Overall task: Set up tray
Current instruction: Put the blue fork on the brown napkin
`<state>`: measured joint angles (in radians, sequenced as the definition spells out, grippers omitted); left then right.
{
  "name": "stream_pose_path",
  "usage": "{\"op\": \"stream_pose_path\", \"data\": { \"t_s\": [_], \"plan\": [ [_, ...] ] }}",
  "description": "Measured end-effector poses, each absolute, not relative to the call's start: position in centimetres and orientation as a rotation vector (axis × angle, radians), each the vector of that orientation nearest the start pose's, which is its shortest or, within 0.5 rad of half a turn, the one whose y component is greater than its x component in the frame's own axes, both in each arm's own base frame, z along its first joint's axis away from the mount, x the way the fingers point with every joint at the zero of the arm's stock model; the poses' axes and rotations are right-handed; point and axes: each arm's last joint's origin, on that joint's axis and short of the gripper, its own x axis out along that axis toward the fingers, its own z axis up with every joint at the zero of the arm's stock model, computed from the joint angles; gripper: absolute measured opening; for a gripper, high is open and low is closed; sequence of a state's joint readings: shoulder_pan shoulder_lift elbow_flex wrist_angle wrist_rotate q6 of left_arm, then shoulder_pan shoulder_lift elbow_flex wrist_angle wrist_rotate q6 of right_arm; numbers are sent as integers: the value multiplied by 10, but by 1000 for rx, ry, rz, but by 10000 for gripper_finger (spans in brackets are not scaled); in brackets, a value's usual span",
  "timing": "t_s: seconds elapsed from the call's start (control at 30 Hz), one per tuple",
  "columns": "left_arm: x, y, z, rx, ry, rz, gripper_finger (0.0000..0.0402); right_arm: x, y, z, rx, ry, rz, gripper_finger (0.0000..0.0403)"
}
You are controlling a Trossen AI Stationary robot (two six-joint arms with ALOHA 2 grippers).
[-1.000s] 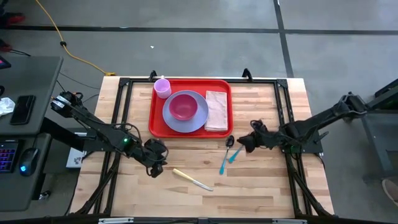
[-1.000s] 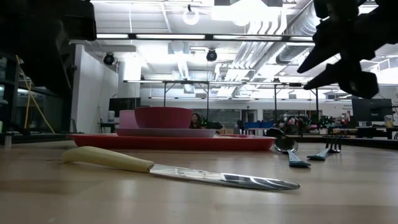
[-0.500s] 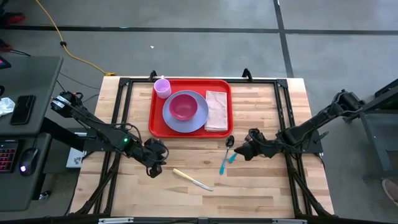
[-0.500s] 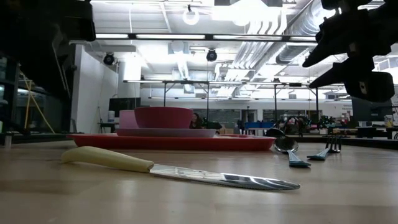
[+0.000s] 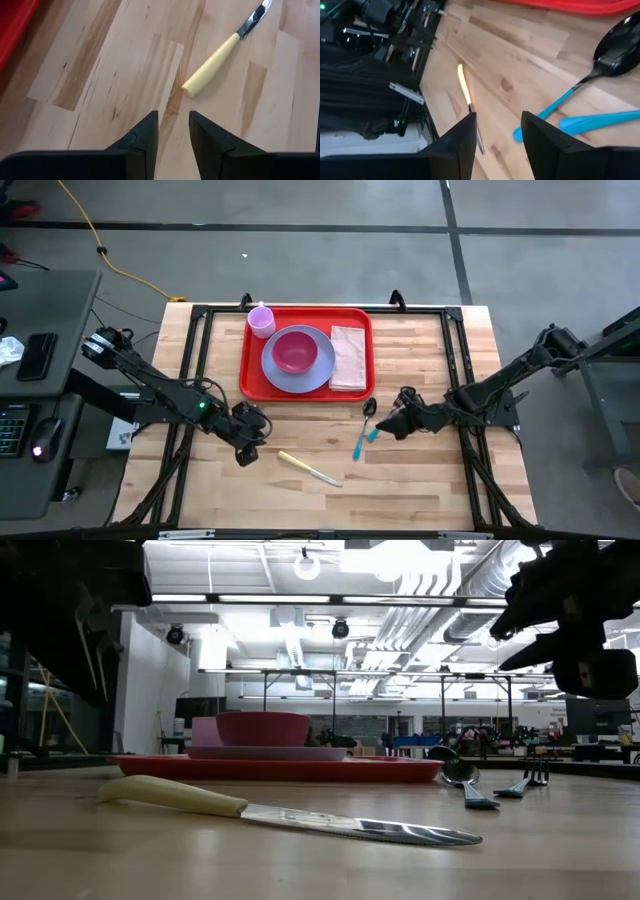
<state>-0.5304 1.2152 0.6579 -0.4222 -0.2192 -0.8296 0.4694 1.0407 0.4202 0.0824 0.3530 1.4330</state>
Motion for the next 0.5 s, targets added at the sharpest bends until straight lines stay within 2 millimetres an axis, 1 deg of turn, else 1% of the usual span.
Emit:
{"op": "stream_pose_path", "data": {
  "t_s": [0.13,0.23,0.5],
  "plan": [
    [194,-107,193,-387,954,95,138,185,84,189,1192,504,-227,134],
    [195,-107,193,-390,948,93,138,185,83,189,1189,489,-240,134],
    [195,-107,194,-392,939,93,138,184,80,188,1185,404,-347,134]
  ]
}}
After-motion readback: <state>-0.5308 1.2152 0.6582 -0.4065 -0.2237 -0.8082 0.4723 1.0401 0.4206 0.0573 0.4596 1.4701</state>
